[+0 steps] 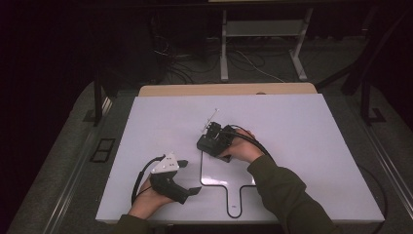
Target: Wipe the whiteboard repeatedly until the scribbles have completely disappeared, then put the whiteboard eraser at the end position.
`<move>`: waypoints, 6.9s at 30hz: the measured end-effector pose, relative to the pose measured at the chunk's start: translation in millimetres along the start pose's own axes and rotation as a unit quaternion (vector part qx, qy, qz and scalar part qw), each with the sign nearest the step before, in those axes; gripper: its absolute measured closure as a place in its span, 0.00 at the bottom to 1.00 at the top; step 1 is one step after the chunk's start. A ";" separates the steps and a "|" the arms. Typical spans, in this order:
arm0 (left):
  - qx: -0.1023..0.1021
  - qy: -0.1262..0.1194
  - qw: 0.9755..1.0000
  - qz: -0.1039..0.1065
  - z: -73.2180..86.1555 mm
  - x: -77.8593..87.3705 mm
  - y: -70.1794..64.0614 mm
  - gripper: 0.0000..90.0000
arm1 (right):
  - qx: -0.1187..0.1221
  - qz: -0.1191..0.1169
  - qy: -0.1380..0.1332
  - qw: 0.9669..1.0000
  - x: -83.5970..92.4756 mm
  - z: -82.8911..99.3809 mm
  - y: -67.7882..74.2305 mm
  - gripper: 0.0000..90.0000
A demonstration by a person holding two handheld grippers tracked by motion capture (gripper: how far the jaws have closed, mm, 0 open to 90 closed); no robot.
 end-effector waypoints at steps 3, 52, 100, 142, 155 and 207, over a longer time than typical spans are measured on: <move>-0.004 0.000 1.000 0.001 -0.1 -0.2 0.5 0.00 | 0.015 -0.002 0.012 1.000 1.6 0.9 7.3 0.43; -0.001 -0.003 1.000 -0.002 -0.6 0.6 0.5 0.00 | 0.060 -0.021 0.018 0.998 8.5 17.2 43.4 0.43; 0.003 -0.012 1.000 -0.005 1.4 5.6 11.2 0.00 | -0.142 0.013 -0.031 0.989 15.7 3.7 -118.1 0.43; 0.016 -0.002 1.000 -0.011 8.4 3.6 16.7 0.00 | -0.094 0.007 -0.206 0.974 73.4 91.8 -53.8 0.22; 0.020 -0.010 1.000 -0.013 8.0 7.2 15.7 0.00 | -0.111 0.032 -0.255 0.960 85.7 128.2 -29.9 0.18; 0.024 -0.012 0.999 -0.024 10.0 11.2 15.9 0.00 | -0.146 0.014 -0.278 0.949 88.3 254.1 13.2 0.15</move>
Point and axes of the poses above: each handheld gripper's, and its own axes: x roughly backward along the jaws, z roughly out of its underside, y roughly to its left, the point moved 2 cm from there along -x, roughly forward along the jaws, and after that the axes turned 4 degrees about -z, right-handed, at the moved point
